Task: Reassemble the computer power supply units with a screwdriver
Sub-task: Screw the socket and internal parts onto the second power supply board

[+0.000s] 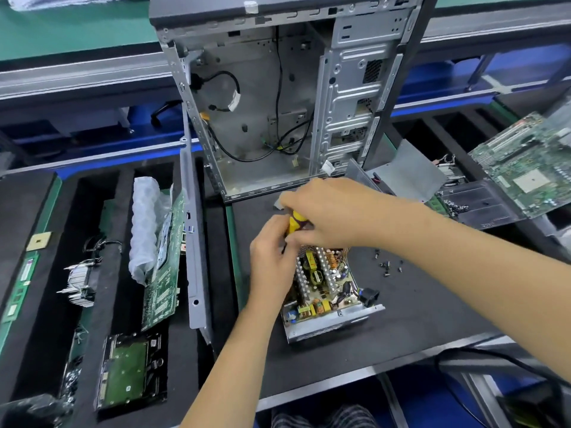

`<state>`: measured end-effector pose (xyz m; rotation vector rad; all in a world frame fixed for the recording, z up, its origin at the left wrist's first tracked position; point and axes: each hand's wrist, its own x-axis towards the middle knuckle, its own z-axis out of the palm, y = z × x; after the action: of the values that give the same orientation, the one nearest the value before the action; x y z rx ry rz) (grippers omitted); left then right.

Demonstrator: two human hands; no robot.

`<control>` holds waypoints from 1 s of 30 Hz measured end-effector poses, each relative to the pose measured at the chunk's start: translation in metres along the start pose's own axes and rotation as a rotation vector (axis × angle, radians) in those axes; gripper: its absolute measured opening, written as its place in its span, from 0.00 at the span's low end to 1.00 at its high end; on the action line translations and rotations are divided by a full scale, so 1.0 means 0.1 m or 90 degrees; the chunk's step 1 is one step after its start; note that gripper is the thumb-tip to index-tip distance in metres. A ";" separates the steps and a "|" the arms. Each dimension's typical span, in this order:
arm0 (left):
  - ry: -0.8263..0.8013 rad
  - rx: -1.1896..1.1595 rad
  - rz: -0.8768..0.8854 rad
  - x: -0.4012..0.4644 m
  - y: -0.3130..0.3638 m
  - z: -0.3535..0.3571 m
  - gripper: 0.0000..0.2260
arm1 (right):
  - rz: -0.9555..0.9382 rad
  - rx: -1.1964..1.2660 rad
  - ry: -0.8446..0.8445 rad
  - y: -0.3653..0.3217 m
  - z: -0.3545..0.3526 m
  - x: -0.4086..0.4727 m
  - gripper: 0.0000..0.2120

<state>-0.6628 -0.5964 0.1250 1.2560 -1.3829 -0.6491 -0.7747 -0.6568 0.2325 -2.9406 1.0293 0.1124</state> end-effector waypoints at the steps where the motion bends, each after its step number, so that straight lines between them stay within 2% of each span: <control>1: -0.005 0.002 0.027 0.07 0.12 0.09 0.02 | 0.038 0.014 0.001 0.06 -0.12 -0.07 0.17; 3: -0.001 -0.013 0.034 0.20 0.34 0.29 0.09 | 0.132 0.039 -0.003 0.21 -0.34 -0.24 0.15; 5: -0.002 -0.023 -0.032 0.29 0.44 0.49 0.18 | 0.226 0.054 0.002 0.38 -0.50 -0.45 0.13; 6: -0.031 0.004 -0.067 0.31 0.44 0.59 0.19 | 0.275 0.057 0.000 0.47 -0.53 -0.58 0.13; 8: -0.176 0.140 -0.100 0.34 0.35 0.83 0.14 | 0.368 0.057 -0.018 0.61 -0.54 -0.86 0.13; 9: -0.271 0.246 -0.076 0.34 0.30 0.97 0.10 | 0.411 0.060 -0.033 0.66 -0.52 -0.98 0.12; 11: -0.426 0.454 0.035 0.32 0.22 1.26 0.05 | 0.479 0.059 -0.082 0.73 -0.44 -1.18 0.09; 14: -0.551 0.622 0.133 0.28 0.08 1.60 0.06 | 0.512 0.013 -0.159 0.82 -0.29 -1.35 0.09; 16: -0.576 0.637 0.139 0.28 -0.04 1.74 0.06 | 0.526 0.012 -0.160 0.87 -0.23 -1.43 0.08; 23: -0.571 0.549 0.095 0.25 -0.16 2.00 0.03 | 0.552 0.057 -0.153 0.90 -0.09 -1.53 0.11; 28: -0.578 0.535 0.085 0.24 -0.12 1.99 0.05 | 0.537 0.065 -0.131 0.88 -0.05 -1.53 0.12; 30: -0.529 0.456 0.050 0.27 -0.07 1.82 0.03 | 0.526 0.066 -0.105 0.87 -0.05 -1.50 0.12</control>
<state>-0.8257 -0.6710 0.0836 1.5354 -2.4953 -0.6738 -0.9457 -0.6312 0.2490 -2.1776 2.0449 0.2902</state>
